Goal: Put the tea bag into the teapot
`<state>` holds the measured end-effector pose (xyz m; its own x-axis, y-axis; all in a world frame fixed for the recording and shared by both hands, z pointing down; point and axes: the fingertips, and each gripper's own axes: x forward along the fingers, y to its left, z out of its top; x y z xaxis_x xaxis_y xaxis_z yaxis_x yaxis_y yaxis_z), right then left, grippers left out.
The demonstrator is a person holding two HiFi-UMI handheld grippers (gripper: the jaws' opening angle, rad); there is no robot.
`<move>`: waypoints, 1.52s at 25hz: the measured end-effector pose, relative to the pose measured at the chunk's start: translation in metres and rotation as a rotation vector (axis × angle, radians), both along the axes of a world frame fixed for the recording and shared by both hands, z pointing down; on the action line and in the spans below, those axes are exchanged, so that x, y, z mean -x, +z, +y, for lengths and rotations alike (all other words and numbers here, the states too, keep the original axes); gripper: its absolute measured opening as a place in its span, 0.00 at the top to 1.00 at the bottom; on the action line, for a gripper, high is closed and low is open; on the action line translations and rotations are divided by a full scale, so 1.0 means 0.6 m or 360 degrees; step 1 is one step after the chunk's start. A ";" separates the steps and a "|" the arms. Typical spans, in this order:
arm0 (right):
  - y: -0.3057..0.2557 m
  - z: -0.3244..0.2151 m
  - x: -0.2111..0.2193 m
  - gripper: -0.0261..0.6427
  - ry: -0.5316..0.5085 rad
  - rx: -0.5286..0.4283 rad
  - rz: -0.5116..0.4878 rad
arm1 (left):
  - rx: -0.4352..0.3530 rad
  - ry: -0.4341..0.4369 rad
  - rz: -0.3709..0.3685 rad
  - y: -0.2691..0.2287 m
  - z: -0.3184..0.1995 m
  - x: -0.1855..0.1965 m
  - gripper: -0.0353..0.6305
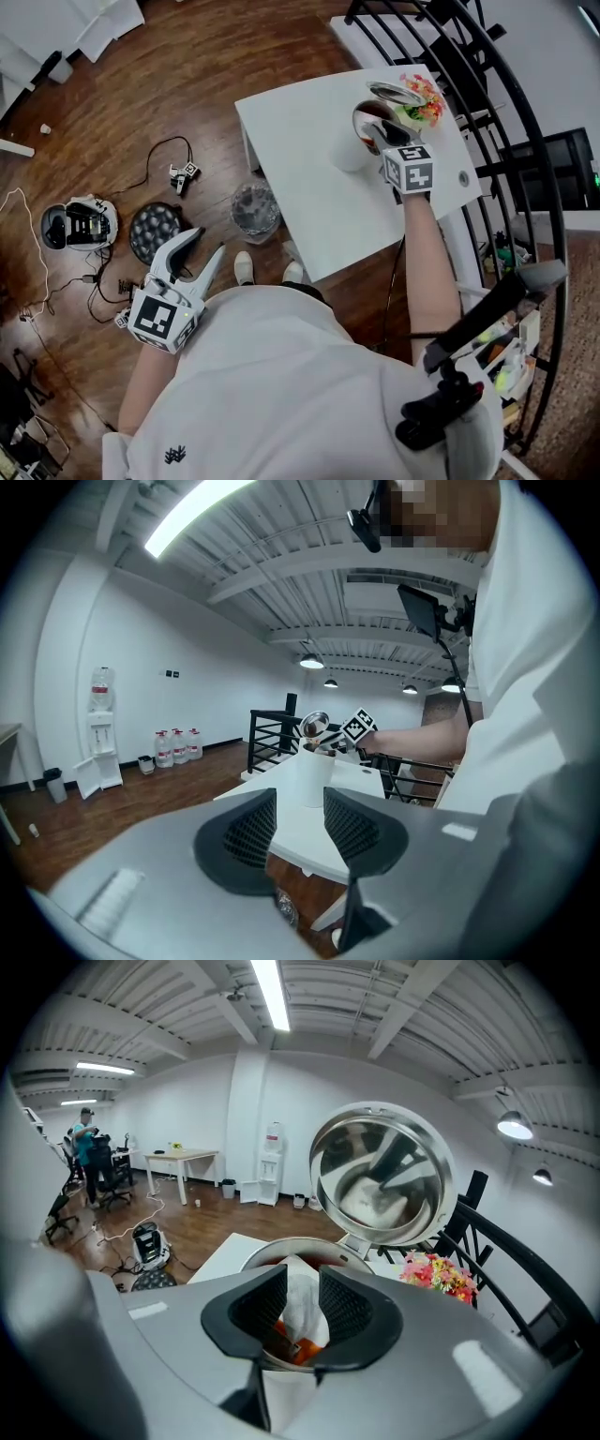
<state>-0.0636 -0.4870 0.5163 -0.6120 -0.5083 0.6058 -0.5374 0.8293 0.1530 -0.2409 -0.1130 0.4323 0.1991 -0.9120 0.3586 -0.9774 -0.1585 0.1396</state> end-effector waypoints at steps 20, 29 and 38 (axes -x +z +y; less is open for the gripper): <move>-0.094 0.306 -0.176 0.79 0.0418 -0.0045 -0.0232 | -0.0013 0.0645 0.0132 0.074 -0.019 -0.058 0.71; -0.087 0.544 -0.284 0.79 0.0576 0.0047 -0.0395 | -0.0103 0.0833 0.0082 0.039 0.018 -0.172 0.71; -0.107 0.750 -0.432 0.79 0.0581 -0.0016 -0.0507 | -0.0114 0.0795 0.0038 -0.001 0.168 -0.313 0.71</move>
<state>0.1955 -0.0373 0.4519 -0.5470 -0.7293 0.4109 -0.8144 0.5773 -0.0596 -0.0532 -0.0119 0.4316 0.6248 -0.7255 0.2885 -0.7765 -0.6159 0.1329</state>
